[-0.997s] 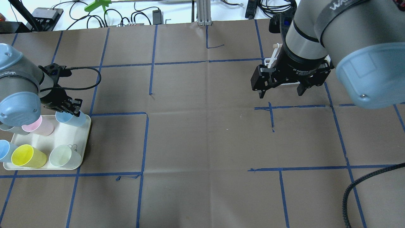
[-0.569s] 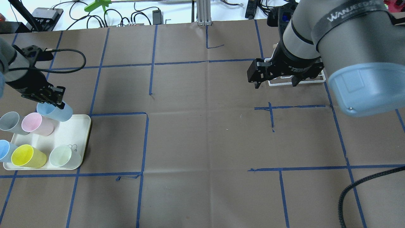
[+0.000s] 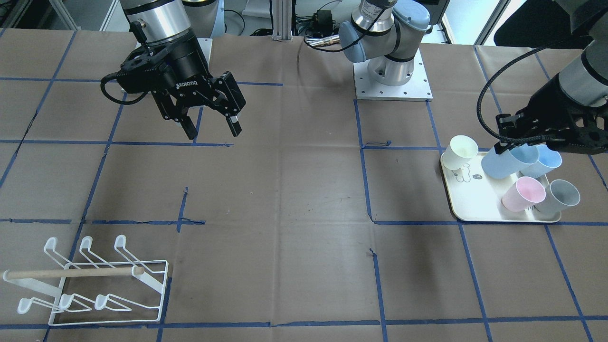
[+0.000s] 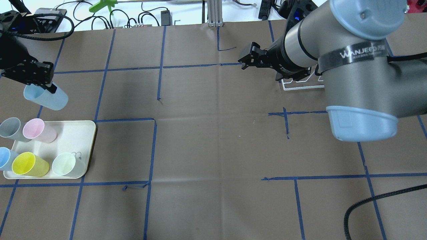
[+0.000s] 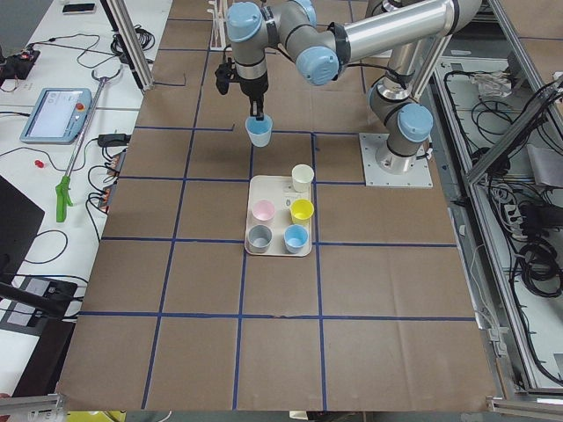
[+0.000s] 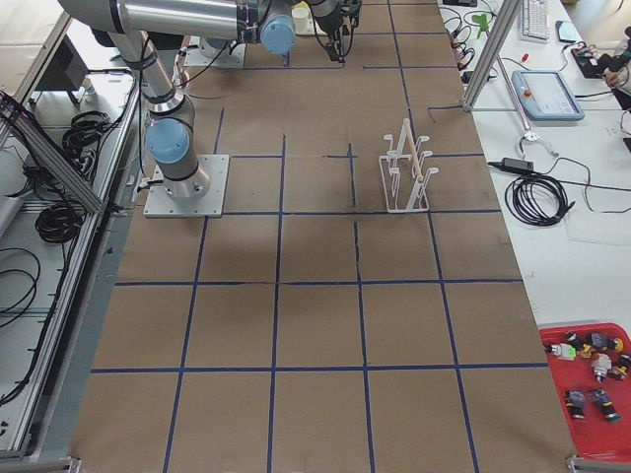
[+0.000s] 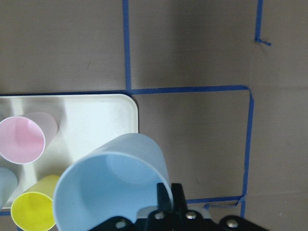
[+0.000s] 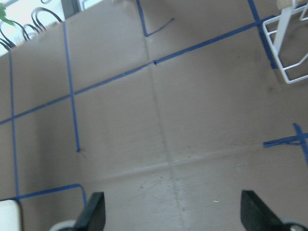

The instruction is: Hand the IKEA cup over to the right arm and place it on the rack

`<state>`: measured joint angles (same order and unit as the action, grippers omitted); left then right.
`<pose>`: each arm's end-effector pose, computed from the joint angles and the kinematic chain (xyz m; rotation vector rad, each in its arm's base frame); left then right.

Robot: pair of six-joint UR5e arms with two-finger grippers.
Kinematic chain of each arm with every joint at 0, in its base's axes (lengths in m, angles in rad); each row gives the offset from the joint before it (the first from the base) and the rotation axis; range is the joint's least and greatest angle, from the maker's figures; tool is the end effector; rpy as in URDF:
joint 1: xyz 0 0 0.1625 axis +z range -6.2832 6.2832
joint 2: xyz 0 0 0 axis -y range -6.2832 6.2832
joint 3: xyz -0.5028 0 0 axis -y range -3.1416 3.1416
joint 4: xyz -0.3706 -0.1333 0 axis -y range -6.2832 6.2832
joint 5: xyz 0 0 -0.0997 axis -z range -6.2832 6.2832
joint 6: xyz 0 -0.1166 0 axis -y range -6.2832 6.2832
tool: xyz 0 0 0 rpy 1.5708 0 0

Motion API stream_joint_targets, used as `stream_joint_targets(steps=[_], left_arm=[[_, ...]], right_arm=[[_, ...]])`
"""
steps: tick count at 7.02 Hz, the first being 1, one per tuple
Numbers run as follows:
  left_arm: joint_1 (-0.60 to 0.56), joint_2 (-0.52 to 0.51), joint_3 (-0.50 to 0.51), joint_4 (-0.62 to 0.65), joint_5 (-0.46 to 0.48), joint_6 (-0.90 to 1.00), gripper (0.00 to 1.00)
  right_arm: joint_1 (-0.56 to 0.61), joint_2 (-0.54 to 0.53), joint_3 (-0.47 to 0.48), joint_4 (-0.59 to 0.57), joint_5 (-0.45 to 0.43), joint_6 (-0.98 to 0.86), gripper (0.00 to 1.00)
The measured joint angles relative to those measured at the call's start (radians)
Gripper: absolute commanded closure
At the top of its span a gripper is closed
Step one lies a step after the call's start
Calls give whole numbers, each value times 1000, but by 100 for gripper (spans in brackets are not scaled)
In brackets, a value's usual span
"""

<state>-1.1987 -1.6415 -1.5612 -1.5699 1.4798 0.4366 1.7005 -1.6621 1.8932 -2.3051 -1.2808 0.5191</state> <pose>0.0470 -0.5162 0.5195 -0.0937 -3.0327 -0.0296 0.2242 -0.4307 0.5285 0.4171 2.6320 -0.5249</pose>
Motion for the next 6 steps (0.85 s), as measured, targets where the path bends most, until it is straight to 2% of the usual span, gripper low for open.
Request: stream_joint_targets(steps=[3,4,6], left_arm=[[-76,-12,-85,259,-278,0,100],[-105,-13,-120,366,-357,2,100],[-180,-14,-223,660,-496,0,100]], right_arm=[[-5,32,129,-392,158,371,0],[-4,52,162,-536,173,519,0],[-1,120,220,-858,198,830,0]])
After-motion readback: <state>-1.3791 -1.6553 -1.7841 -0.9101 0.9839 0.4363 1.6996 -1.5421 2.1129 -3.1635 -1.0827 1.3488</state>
